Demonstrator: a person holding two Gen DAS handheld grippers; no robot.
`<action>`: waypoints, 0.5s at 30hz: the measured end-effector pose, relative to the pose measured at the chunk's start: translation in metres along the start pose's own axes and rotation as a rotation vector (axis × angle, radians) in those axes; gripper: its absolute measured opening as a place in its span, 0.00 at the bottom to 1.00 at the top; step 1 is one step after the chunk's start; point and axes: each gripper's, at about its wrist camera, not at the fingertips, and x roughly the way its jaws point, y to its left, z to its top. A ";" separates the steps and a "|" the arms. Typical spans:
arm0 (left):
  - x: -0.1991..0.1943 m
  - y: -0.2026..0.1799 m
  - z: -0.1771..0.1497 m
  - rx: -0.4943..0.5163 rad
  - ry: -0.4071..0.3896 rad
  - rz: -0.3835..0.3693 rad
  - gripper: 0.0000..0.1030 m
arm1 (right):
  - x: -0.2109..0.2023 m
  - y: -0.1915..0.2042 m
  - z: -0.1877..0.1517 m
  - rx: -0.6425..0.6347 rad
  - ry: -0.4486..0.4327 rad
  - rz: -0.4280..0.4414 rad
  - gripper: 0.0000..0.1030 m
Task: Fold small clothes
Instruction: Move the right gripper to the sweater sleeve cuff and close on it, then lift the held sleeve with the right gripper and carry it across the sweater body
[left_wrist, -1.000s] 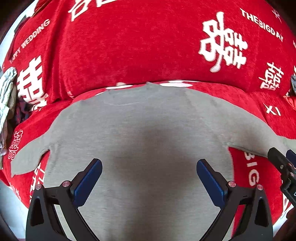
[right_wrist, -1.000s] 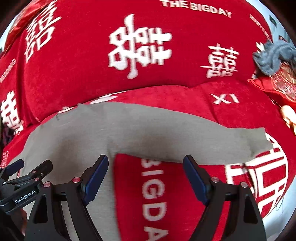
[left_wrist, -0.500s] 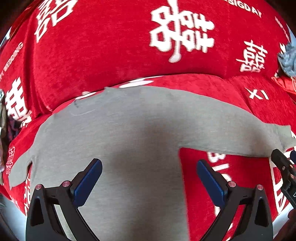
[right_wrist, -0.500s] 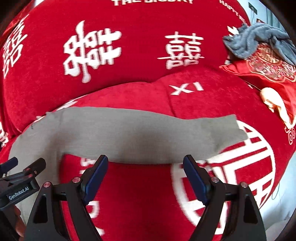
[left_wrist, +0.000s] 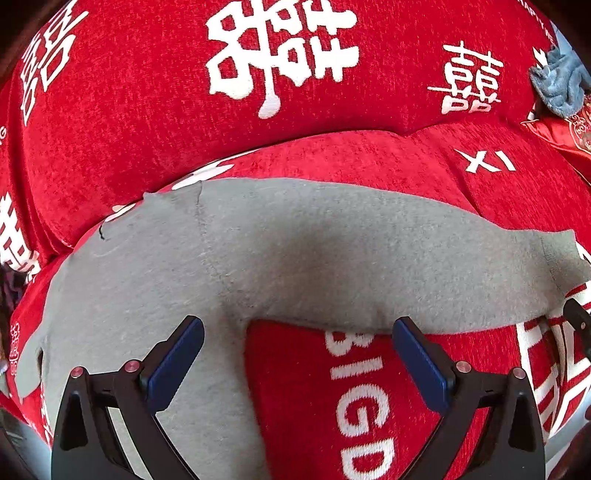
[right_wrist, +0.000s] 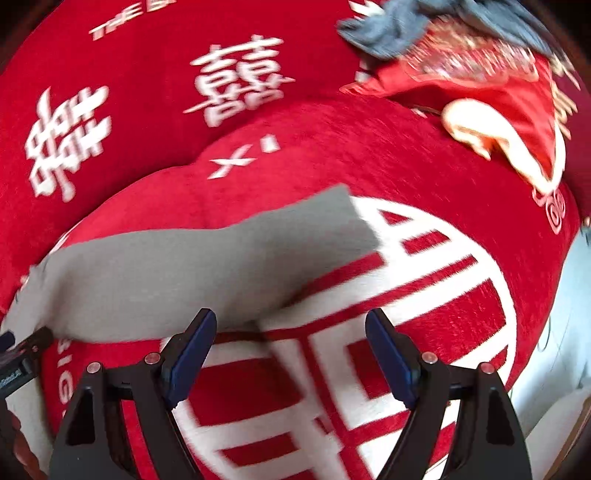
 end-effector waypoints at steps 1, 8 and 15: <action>0.002 0.000 0.000 -0.003 0.002 0.000 0.99 | 0.006 -0.005 0.002 0.012 0.006 0.011 0.80; 0.014 0.022 0.005 -0.060 0.020 0.004 0.99 | 0.037 0.010 0.027 -0.040 -0.066 0.031 0.67; 0.031 0.070 0.024 -0.178 0.037 0.029 0.99 | 0.034 -0.002 0.029 0.022 -0.092 0.152 0.07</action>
